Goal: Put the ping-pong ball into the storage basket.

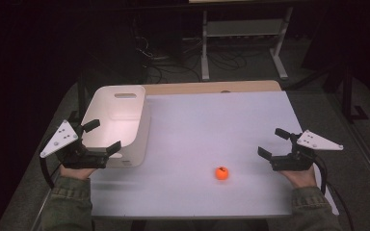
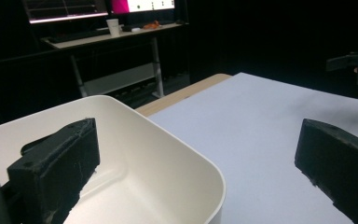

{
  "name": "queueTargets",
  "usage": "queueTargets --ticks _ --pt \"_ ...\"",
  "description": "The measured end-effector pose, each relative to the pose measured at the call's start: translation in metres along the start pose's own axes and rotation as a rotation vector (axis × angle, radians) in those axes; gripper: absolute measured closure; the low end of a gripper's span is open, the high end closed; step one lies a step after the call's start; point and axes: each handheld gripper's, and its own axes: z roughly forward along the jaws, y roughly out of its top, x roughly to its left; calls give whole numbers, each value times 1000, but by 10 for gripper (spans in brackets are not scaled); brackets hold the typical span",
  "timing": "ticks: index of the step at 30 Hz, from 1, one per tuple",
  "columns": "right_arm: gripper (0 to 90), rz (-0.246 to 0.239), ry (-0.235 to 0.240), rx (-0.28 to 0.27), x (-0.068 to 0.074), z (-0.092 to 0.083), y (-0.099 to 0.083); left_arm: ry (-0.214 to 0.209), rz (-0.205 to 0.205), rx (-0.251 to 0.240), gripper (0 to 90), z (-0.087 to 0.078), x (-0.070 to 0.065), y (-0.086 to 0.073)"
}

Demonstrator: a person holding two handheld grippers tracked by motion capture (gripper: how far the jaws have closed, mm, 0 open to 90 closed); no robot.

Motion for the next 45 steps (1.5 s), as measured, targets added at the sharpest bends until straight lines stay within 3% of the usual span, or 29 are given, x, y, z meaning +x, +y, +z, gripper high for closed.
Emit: queueTargets --ticks 3,9,16,22,30,34,45 --pt "0 -3 2 6 1 1 0 -22 14 31 0 7 -2 4" --pt "0 4 10 9 1 1 0 -57 14 26 0 16 -5 9" --pt "0 5 15 10 0 1 0 -95 54 59 0 28 -10 21" --pt "0 -3 18 24 1 1 -1 -138 61 84 0 38 -12 25" --pt "0 -7 20 36 3 2 -1 -157 81 122 0 46 -14 31" --pt "0 -4 21 44 3 3 -2 -188 84 133 0 51 -17 37" --pt "0 -2 17 45 3 2 -1 -225 136 191 0 75 -21 50"
